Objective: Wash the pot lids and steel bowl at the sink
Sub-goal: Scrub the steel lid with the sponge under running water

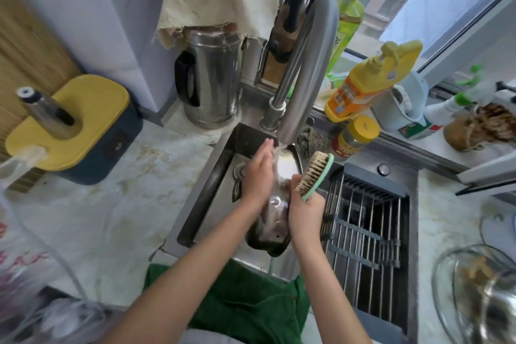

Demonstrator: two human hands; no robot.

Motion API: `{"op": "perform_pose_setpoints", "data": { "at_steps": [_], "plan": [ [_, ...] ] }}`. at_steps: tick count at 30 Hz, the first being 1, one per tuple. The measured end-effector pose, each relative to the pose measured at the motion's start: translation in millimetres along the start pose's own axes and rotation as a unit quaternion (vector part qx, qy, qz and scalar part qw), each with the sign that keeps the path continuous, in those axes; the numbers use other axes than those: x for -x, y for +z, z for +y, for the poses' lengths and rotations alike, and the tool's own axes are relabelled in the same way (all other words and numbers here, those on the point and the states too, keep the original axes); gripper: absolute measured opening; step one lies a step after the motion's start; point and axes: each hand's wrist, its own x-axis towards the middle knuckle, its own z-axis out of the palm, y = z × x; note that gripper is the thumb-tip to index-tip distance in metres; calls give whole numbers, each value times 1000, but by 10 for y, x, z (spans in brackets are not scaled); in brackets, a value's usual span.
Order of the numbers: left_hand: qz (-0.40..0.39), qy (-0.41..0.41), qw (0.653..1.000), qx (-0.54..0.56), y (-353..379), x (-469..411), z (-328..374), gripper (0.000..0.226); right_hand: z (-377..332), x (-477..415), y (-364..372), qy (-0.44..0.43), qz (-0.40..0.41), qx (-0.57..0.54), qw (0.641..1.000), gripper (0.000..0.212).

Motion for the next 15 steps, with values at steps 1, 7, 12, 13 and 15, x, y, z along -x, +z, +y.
{"op": "perform_pose_setpoints", "data": {
  "at_steps": [1, 7, 12, 13, 15],
  "plan": [
    [7, -46, 998, 45, -94, -156, 14, 42, 19, 30, 16, -13, -18, 18, 1000, 37],
    [31, 20, 998, -54, 100, 629, 131, 51, 129, -99, 13, -48, 6, 55, 997, 42],
    [53, -63, 992, 93, -140, -136, 102, 42, 197, 12, -8, -68, -39, 108, 991, 35],
    [52, -57, 994, 82, -136, -90, 119, 43, 173, 10, -16, -71, -30, 106, 991, 33],
    [40, 24, 999, 11, 29, 287, 199, 46, 112, -61, -41, -73, -6, 76, 994, 33]
  ]
}}
